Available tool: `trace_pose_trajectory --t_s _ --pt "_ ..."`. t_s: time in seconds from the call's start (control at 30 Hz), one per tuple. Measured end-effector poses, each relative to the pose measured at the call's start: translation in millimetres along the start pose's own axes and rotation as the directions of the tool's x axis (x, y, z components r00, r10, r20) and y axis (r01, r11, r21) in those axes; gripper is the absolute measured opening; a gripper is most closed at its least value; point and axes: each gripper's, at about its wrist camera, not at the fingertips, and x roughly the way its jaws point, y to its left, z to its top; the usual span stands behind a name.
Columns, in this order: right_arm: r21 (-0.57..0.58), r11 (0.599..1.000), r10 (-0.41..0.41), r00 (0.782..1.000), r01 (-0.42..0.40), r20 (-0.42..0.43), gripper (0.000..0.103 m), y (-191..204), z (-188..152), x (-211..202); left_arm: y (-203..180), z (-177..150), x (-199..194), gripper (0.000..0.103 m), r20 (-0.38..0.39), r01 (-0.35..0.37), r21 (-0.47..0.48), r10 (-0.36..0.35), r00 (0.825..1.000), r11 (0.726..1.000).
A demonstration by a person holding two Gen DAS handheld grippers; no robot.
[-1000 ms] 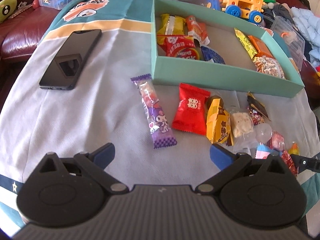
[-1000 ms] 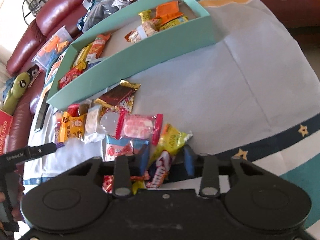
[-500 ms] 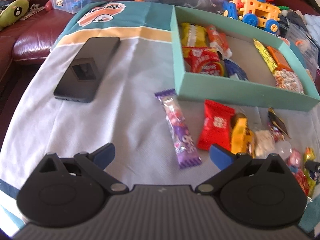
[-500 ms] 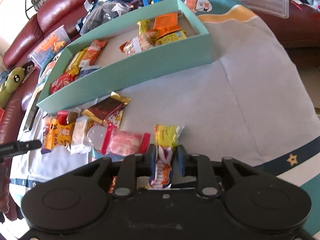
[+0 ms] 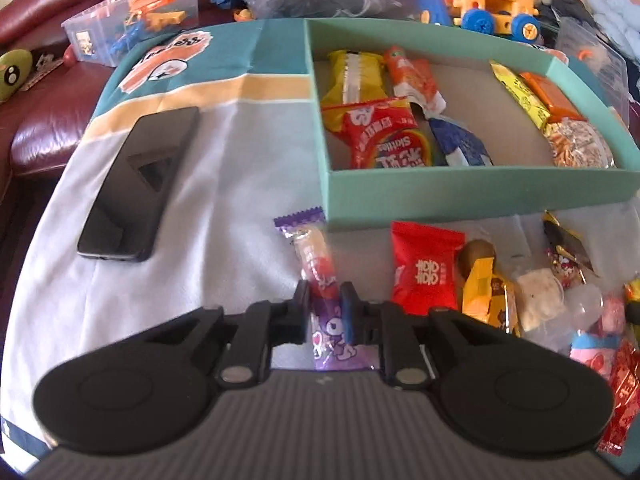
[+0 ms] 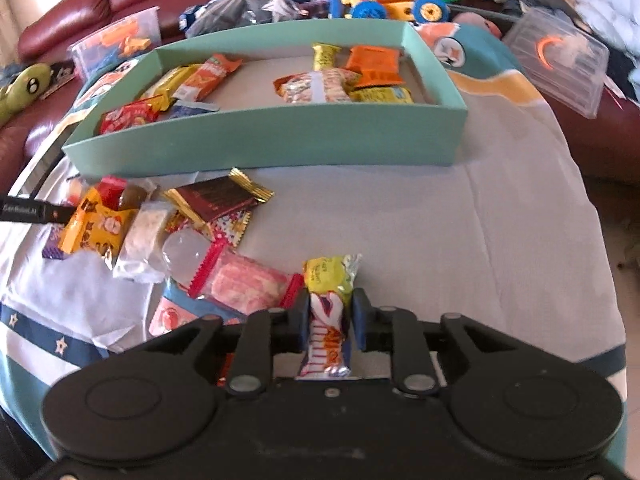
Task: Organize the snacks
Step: 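Carry both snacks into the teal tray and open both tools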
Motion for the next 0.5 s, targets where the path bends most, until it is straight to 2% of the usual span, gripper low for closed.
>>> trace_pose_trajectory --t_s 0.1,0.3,0.5 --pt "0.046 0.999 0.029 1.000 -0.029 -0.001 0.014 -7 7 -2 11 -2 -6 0.012 -0.006 0.018 -0.035 -0.018 1.000 0.999" --pt "0.117 0.991 0.060 0.997 -0.066 0.053 0.014 -27 23 -21 30 -10 -31 0.012 0.014 0.070 -0.093 -0.069 0.998 0.993" --pt "0.159 0.977 0.125 0.986 -0.142 0.114 0.014 -36 55 -34 12 15 -61 0.012 0.092 0.154 -0.047 -0.150 0.984 0.987"
